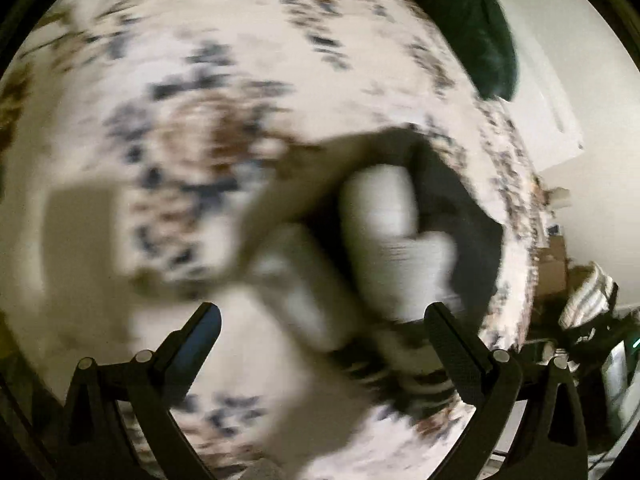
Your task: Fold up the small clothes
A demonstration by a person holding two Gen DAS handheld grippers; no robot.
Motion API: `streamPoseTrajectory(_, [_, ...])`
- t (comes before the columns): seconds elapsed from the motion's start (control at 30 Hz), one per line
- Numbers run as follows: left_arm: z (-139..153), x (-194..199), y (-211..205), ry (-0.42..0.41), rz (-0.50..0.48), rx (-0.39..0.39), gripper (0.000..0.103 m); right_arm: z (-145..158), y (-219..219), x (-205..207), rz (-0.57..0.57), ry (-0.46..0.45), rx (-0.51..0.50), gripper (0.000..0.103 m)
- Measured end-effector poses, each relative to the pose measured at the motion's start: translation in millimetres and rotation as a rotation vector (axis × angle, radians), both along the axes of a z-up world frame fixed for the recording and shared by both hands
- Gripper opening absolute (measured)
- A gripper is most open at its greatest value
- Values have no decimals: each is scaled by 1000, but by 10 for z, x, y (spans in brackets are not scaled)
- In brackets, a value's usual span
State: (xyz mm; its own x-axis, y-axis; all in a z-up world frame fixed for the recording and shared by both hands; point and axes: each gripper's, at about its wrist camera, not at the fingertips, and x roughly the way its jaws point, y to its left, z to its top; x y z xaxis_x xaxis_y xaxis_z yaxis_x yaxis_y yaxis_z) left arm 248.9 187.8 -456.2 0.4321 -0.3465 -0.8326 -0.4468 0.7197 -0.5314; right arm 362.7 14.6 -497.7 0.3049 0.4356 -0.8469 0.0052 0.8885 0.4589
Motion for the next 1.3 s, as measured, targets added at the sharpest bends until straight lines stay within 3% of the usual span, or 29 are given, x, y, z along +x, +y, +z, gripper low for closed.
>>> streamPoseTrajectory(0.1, [-73,335,-228,1,22,-22,103,-125,-493,22,-79,41,-54,101])
streamPoseTrajectory(0.17, [-199,503,-284,24,72,-88,99,-228,-792,31,-137,68,-49,101])
streamPoseTrajectory(0.2, [-311,563,-303,55,98,-96,76,-277,-916,52,-157,77,-46,101])
streamPoseTrajectory(0.23, [-401,578,-296,65,112,-116,39,-326,-1039,66,-177,85,-41,101])
streamPoseTrajectory(0.33, [-498,418,-157,14,167,-168,35,-419,-1278,146,-212,104,-14,101])
streamPoseTrajectory(0.43, [-558,231,-28,-20,187,-153,35,-560,-1425,296,-216,119,2,101])
streamPoseTrajectory(0.57, [-563,163,-50,-77,188,-222,42,-785,-1433,623,-153,134,66,101])
streamPoseTrajectory(0.67, [-512,-20,-79,-99,223,-267,56,-989,-1375,907,-91,160,165,101])
streamPoseTrajectory(0.73, [-533,-151,-142,-120,279,-322,73,-1211,-1321,1190,-37,187,242,101])
streamPoseTrajectory(0.83, [-574,-295,-228,-160,315,-347,76,-1448,-1255,1487,4,210,340,101])
streamPoseTrajectory(0.93, [-704,-197,-274,-199,328,-317,82,-1711,-1123,1746,45,268,455,101])
streamPoseTrajectory(1.1, [-834,-27,-297,-211,337,-301,83,-1864,-845,1910,116,319,487,103])
streamPoseTrajectory(1.17, [-819,-23,-296,-211,312,-286,83,-1844,-774,1914,131,305,468,93])
streamPoseTrajectory(1.2, [-822,8,-285,-211,297,-283,83,-1820,-746,1896,116,283,419,64])
streamPoseTrajectory(1.23, [-817,41,-270,-205,277,-281,83,-1825,-743,1883,100,282,402,53])
streamPoseTrajectory(1.3, [-800,128,-233,-197,233,-274,83,-1783,-816,1773,27,259,416,42])
